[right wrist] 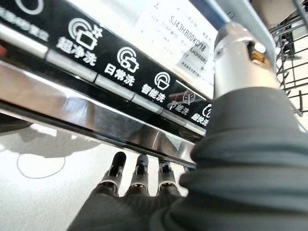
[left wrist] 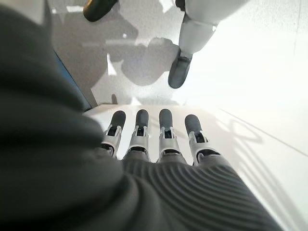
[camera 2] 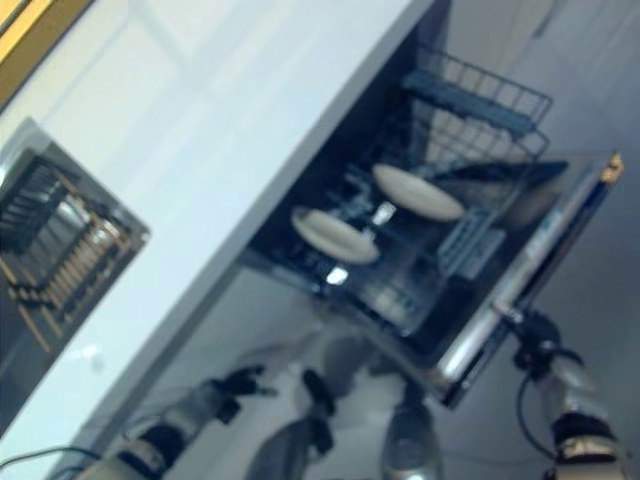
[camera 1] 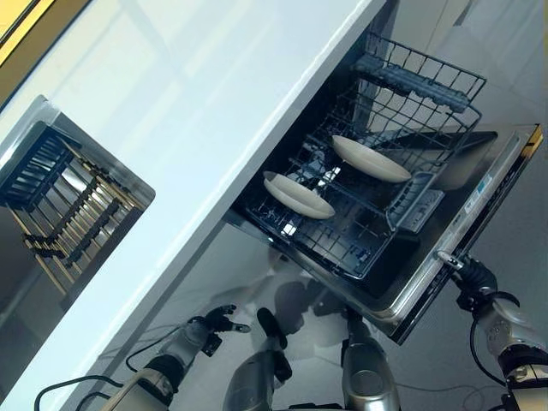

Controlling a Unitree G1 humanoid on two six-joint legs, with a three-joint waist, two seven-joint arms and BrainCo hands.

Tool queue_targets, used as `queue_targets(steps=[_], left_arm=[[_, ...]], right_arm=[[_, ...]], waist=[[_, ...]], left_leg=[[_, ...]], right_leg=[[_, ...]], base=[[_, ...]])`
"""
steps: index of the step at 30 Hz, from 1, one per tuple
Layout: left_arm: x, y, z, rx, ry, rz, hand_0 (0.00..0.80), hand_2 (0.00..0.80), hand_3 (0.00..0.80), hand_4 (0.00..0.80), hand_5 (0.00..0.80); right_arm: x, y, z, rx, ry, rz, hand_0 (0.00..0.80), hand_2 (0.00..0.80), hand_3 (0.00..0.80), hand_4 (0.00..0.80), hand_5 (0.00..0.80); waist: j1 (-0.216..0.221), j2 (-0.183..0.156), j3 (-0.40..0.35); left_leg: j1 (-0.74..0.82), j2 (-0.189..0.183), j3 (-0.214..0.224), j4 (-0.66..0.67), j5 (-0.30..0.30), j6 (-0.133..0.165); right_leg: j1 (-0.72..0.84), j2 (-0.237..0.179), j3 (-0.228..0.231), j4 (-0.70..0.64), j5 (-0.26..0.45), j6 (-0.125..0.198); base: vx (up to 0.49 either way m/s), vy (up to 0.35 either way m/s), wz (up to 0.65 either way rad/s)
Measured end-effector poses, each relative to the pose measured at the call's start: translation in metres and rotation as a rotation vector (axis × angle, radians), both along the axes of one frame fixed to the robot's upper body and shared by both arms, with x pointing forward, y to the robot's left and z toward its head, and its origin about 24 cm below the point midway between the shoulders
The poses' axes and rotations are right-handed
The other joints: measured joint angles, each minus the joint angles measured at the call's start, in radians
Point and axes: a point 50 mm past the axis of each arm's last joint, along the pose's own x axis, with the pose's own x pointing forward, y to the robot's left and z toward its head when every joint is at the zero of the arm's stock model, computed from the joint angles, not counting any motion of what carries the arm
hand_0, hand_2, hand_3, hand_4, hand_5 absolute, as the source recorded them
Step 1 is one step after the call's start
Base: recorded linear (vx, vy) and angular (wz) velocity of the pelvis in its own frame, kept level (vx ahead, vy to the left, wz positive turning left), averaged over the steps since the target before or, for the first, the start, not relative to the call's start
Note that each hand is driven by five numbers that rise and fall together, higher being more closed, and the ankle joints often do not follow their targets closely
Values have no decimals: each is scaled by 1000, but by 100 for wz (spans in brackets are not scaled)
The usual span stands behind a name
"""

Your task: Take plates into dishwasher

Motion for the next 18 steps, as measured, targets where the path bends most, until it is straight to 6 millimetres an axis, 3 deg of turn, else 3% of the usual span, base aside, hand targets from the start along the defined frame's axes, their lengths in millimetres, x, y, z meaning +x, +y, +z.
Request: queue_targets(steps=[6,18], left_arm=[[-6,-4,-4,-16,16,11,0,0,0,0,0],[-33,7,-20,0,96,69,0,0,0,0,0]], right_arm=[[2,9,-1,-27,24,62,0,0,0,0,0],[8,34,-9,-9,45,163,0,0,0,0,0]], waist=[[2,-14,-7],[33,-76,-68]], left_leg=[[18,12,-4,0,1,-4],[17,18,-80,-1,-2,-8]], right_leg=[[22,11,-4,0,1,-7],[35,18,-40,0,6,-20]], base=[[81,6,0],[86,44,-1]])
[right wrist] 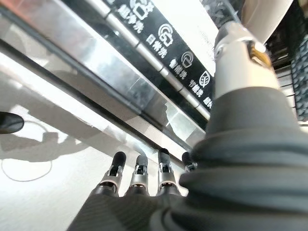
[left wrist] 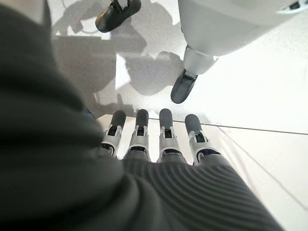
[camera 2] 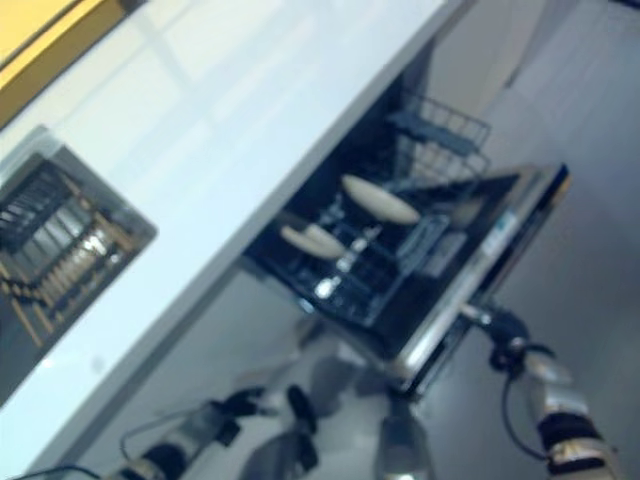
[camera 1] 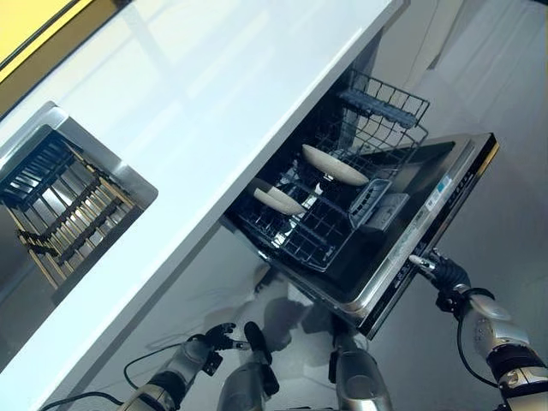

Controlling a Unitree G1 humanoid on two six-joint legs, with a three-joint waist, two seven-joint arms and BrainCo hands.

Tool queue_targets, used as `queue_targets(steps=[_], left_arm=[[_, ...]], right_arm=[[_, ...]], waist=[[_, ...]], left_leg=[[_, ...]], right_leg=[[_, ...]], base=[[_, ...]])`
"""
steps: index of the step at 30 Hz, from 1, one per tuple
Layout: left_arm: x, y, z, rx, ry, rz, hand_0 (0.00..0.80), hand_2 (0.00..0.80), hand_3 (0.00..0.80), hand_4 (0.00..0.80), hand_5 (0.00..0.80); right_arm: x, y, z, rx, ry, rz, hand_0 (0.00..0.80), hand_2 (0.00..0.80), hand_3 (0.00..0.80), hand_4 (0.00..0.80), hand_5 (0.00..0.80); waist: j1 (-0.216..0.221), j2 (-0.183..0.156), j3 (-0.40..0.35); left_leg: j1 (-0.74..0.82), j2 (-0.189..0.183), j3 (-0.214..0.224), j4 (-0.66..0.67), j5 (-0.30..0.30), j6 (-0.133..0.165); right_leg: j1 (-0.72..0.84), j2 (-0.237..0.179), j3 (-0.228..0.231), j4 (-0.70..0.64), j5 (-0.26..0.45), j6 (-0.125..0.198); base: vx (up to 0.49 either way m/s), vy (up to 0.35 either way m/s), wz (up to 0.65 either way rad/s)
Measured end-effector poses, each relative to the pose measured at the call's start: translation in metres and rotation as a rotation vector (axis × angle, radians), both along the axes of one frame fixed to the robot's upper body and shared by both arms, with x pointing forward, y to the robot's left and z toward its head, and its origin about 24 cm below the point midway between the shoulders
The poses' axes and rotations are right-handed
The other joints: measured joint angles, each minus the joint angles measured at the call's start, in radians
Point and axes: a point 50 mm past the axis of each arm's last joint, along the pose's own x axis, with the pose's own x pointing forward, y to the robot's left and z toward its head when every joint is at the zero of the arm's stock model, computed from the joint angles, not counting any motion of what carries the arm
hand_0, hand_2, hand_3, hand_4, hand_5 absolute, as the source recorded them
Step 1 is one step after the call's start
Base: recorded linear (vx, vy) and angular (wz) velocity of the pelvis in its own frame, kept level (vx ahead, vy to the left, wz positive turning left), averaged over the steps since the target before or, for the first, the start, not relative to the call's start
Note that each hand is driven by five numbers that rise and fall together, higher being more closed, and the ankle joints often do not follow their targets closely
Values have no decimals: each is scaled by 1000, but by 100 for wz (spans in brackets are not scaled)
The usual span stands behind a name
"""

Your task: Take plates into dishwasher

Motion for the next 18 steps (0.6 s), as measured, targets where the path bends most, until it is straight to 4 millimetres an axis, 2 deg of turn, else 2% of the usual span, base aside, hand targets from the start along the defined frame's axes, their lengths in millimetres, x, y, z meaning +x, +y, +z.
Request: queue_targets(steps=[3,7,9,12,18], left_arm=[[-6,2,-3,5,16,8,0,0,0,0,0],[-14,5,-7,19,38,22,0,0,0,0,0],[-20,7,-10,22,53,27,0,0,0,0,0],[-28,10,-13,30,78,38,0,0,0,0,0],[-40,14,-17,39,104,53,0,0,0,0,0]], right_arm=[[-2,3,-3,10,2,4,0,0,0,0,0],[-1,7,-2,19,-9,16,0,0,0,0,0],[1,11,-2,29,-20,26,0,0,0,0,0],[3,16,-1,43,-34,46,0,0,0,0,0],[17,34,10,92,-121,106,0,0,0,0,0]], waist=[[9,-8,-16],[51,-23,-36],[55,-28,-40],[83,-38,-60],[117,-64,-90]], left_leg=[[5,-7,-24,0,0,0],[5,-8,-33,0,0,0],[12,-8,-46,0,0,0],[17,-7,-56,0,-1,0],[16,-7,-77,0,-1,0]], right_leg=[[16,-2,-15,0,-1,-1],[18,-2,-31,0,-1,-2],[36,-4,-47,0,-3,-4],[48,-2,-62,0,-6,-7],[75,-8,-104,0,-16,-8]], base=[[144,65,10],[103,72,6],[132,78,18],[131,74,16],[136,94,23]])
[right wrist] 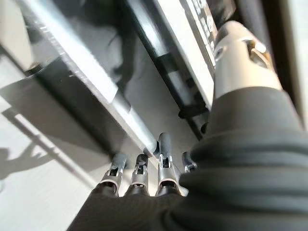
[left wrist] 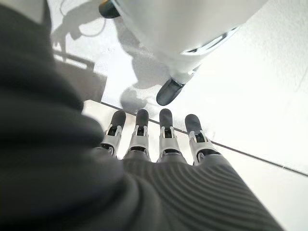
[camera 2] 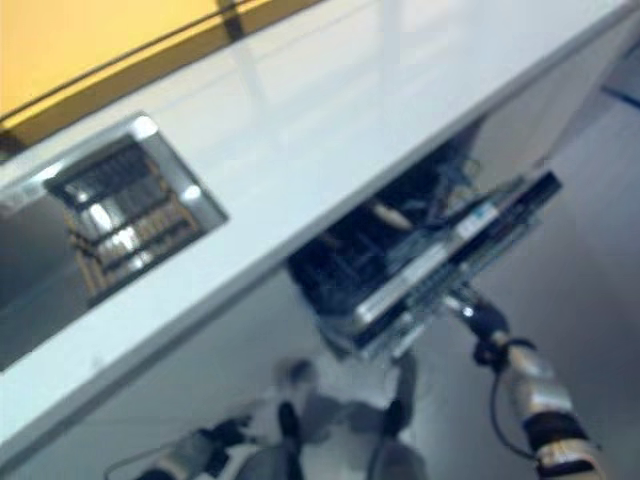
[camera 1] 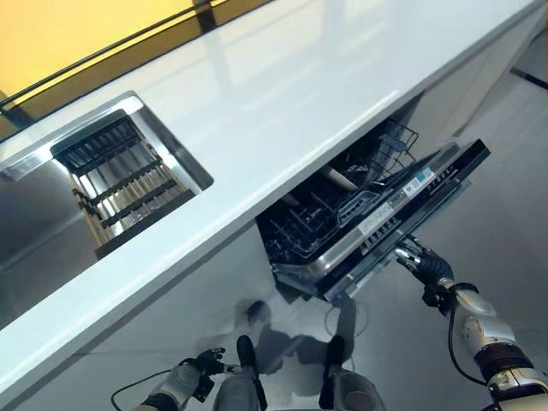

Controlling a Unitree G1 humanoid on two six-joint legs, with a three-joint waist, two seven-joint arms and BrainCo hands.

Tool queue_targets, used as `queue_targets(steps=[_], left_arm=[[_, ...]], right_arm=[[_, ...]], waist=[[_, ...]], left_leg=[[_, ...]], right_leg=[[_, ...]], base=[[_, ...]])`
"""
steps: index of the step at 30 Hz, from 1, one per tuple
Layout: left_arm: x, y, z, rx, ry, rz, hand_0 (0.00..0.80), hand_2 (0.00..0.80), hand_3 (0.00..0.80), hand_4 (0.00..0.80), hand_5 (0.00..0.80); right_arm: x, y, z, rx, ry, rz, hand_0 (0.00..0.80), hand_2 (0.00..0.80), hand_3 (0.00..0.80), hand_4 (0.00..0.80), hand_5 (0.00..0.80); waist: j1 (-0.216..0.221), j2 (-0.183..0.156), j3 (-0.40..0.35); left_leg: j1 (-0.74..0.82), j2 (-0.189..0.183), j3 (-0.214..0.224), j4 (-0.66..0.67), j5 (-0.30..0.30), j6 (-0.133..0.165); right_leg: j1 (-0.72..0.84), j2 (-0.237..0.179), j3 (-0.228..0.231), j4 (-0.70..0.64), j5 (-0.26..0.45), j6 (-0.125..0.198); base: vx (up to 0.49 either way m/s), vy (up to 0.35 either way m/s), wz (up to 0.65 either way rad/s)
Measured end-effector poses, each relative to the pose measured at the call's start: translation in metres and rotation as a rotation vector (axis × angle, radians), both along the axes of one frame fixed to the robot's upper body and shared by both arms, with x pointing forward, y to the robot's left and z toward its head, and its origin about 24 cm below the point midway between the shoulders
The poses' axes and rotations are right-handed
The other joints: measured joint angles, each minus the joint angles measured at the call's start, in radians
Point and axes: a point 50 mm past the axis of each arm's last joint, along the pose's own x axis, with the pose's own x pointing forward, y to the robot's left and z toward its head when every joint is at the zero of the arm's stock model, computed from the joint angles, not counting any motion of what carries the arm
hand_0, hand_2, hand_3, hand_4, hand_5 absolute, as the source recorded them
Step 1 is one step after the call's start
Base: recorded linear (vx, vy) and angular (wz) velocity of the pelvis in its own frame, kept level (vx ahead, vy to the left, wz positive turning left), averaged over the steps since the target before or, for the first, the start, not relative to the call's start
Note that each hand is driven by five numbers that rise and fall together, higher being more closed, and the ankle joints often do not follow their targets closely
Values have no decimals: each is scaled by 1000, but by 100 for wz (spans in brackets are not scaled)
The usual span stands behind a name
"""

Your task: Take plates into dishwasher

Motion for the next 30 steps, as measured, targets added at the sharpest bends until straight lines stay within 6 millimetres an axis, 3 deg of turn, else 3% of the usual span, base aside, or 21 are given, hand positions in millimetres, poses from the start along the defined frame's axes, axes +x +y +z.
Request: queue_targets(steps=[3,9,13,17,23,25,29,30], left_arm=[[-6,2,-2,2,15,7,0,0,0,0,0],[-20,7,-6,4,44,37,0,0,0,0,0],[-25,17,-6,18,46,56,0,0,0,0,0],[-25,22,-5,26,44,81,0,0,0,0,0],[-31,33,-5,53,55,114,0,0,0,0,0],[-32,35,-4,62,51,122,0,0,0,0,0],[-31,48,-2,105,55,131,0,0,0,0,0],[-32,49,-2,111,64,132,0,0,0,0,0]], right_arm=[[7,12,5,29,-39,31,0,0,0,0,0],[18,41,9,99,-89,132,0,0,0,0,0],[7,40,-5,117,-47,115,0,0,0,0,0],[2,35,-9,100,-25,99,0,0,0,0,0],[-2,29,-12,-175,13,170,0,0,0,0,0],[-8,27,-17,-275,47,210,0,0,0,0,0],[-30,23,-40,-378,138,214,0,0,0,0,0],[-34,21,-45,-396,165,203,0,0,0,0,0]], waist=[[25,-7,-23],[67,-24,-65],[66,-72,-81],[66,-90,-80],[69,-125,-79],[72,-152,-85],[69,-221,-122],[68,-217,-122]], left_leg=[[0,-2,-1,0,0,0],[26,-20,-2,2,4,6],[40,-51,-7,2,-9,26],[55,-67,-14,2,-21,34],[54,-83,-19,27,-20,43],[46,-100,-23,71,-55,57],[32,-125,-89,61,-59,65],[33,-112,-113,50,-59,65]], right_leg=[[9,-4,-10,0,-4,5],[77,-26,-39,2,-40,46],[95,-57,-42,21,-55,67],[105,-85,-44,51,-71,84],[112,-114,-73,95,-113,99],[114,-143,-76,151,-144,117],[104,-174,-67,242,-187,136],[87,-169,-54,298,-175,133]], base=[[137,95,20],[146,97,34],[106,89,16],[69,119,10],[63,145,17],[50,137,28],[41,118,50],[40,97,75]])
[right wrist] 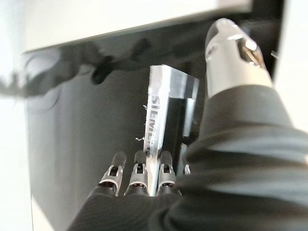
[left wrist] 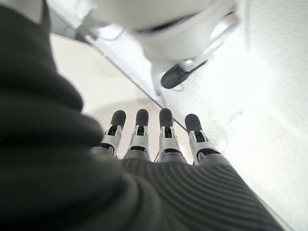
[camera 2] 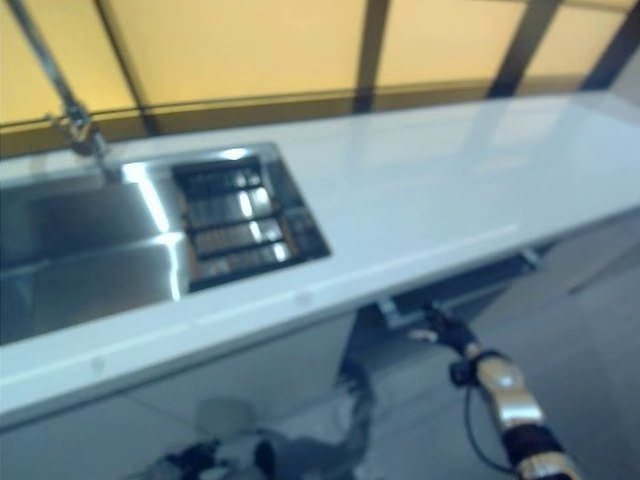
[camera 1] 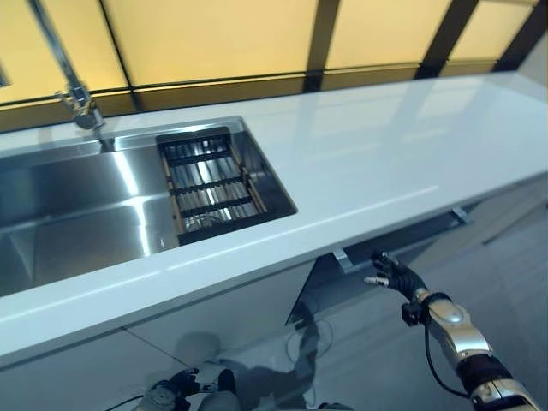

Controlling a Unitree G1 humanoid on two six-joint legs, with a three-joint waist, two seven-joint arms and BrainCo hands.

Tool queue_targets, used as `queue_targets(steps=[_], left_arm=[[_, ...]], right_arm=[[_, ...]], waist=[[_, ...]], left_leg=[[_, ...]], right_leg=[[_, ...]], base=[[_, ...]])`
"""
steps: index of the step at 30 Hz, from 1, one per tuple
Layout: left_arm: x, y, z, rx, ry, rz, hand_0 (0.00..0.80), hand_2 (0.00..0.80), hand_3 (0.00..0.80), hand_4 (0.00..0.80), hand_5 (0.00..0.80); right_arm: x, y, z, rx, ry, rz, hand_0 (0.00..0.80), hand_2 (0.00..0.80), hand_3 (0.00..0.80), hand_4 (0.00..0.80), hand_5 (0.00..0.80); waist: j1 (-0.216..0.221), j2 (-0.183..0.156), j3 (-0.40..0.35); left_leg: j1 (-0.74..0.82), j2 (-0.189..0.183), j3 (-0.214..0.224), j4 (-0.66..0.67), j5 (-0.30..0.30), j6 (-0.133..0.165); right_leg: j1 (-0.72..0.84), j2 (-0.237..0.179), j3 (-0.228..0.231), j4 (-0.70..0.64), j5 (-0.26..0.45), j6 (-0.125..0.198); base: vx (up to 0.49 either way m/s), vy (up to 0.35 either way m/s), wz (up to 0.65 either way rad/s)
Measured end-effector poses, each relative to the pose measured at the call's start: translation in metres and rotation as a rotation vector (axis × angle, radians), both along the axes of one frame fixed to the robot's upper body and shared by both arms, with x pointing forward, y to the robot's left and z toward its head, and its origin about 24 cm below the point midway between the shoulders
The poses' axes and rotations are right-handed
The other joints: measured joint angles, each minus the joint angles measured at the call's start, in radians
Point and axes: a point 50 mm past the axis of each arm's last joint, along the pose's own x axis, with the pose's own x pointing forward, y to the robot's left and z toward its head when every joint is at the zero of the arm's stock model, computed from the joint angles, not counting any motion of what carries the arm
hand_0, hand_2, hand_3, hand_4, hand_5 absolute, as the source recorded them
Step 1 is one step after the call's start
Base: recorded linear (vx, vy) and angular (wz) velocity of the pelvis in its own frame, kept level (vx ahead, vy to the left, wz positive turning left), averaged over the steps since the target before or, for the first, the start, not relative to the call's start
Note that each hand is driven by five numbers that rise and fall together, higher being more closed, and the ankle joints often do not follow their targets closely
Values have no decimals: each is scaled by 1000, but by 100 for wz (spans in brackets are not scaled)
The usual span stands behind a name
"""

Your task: Take plates into dishwasher

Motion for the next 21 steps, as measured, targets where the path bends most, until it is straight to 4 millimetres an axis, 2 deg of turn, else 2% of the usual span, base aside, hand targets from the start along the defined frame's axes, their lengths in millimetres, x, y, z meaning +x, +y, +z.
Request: queue_targets(steps=[2,3,4,5,7,8,9,10,11,12,15,16,17,19,20,21], left_arm=[[7,1,2,10,-7,-13,0,0,0,0,0],[14,3,4,22,-11,-17,0,0,0,0,0],[11,-3,1,10,4,-15,0,0,0,0,0],[7,-4,-1,14,24,-14,0,0,0,0,0],[6,1,-1,27,29,-13,0,0,0,0,0],[6,4,0,37,28,-14,0,0,0,0,0],[7,9,3,52,24,-15,0,0,0,0,0],[10,17,6,74,18,-12,0,0,0,0,0],[7,12,3,65,30,-7,0,0,0,0,0],[1,15,2,78,52,10,0,0,0,0,0],[-10,15,-2,81,66,30,0,0,0,0,0],[-13,16,-2,81,64,45,0,0,0,0,0],[-16,16,-3,79,64,57,0,0,0,0,0],[-32,18,-6,73,87,97,0,0,0,0,0],[-44,18,-8,71,109,114,0,0,0,0,0],[-54,19,-9,70,131,125,0,0,0,0,0]], right_arm=[[-10,-8,-11,-65,47,-46,0,0,0,0,0],[-18,-14,-18,-98,84,-74,0,0,0,0,0],[-20,-25,-17,-135,95,-97,0,0,0,0,0],[-23,-29,-23,-144,114,-144,0,0,0,0,0],[-32,-35,-35,-173,166,-237,0,0,0,0,0],[-37,-40,-39,-174,183,-279,0,0,0,0,0],[-42,-41,-45,-166,201,-321,0,0,0,0,0],[-47,-45,-47,-173,209,-359,0,0,0,0,0],[-48,-60,-39,-215,198,-373,0,0,0,0,0],[-48,-56,-42,-211,198,-376,0,0,0,0,0],[-53,-60,-45,-227,208,-404,0,0,0,0,0],[-54,-60,-45,-228,206,-406,0,0,0,0,0],[-55,-60,-45,-228,204,-405,0,0,0,0,0],[-55,-54,-48,-222,192,-406,0,0,0,0,0],[-57,-50,-51,-217,176,-413,0,0,0,0,0],[-56,-44,-52,-205,152,-418,0,0,0,0,0]], waist=[[-1,22,0],[-7,-13,-3],[-13,15,-5],[-19,26,-8],[-3,38,-14],[7,40,-15],[5,37,-17],[-10,3,-27],[-2,33,-22],[-3,18,-17],[-7,38,-30],[-9,37,-32],[-14,36,-38],[-23,35,-59],[-21,36,-76],[-9,32,-88]], left_leg=[[-6,41,-33,-32,-17,0],[-60,17,-24,109,-39,44],[-79,10,-19,196,-110,47],[-80,18,-46,195,-110,41],[-53,23,-61,121,-109,43],[-47,26,-73,81,-114,40],[-43,22,-102,36,-139,10],[-72,-27,-101,112,-165,49],[-54,-32,-116,148,-97,101],[-23,-63,-128,122,-91,100],[4,-68,-131,79,-68,104],[4,-59,-104,56,-47,105],[4,-48,-73,32,-23,97],[5,-23,-22,-7,8,85],[3,-14,-10,-24,25,66],[3,-14,-5,-37,25,65]], right_leg=[[-53,30,56,107,81,-41],[-83,-14,98,159,83,-37],[-87,3,133,200,85,-36],[-87,6,161,228,111,-53],[-110,23,232,271,132,-48],[-113,53,267,269,132,-45],[-112,92,290,228,136,-44],[-112,81,327,159,135,-36],[-109,108,372,144,90,-4],[-92,108,424,123,42,8],[-104,138,444,167,21,-5],[-123,140,440,196,20,-5],[-131,140,429,202,12,-20],[-133,149,411,156,0,-32],[-129,157,413,123,-5,-29],[-122,160,417,83,-13,-28]], base=[[24,43,97],[5,2,102],[-8,-32,94],[-17,-69,75],[-24,-93,61],[-34,-124,66],[-45,-170,88],[-52,-166,73],[-46,-121,51],[-58,-86,20],[-142,-110,43],[-154,-137,52],[-154,-151,44],[-152,-157,25],[-120,-124,-13],[-144,-128,-44]])
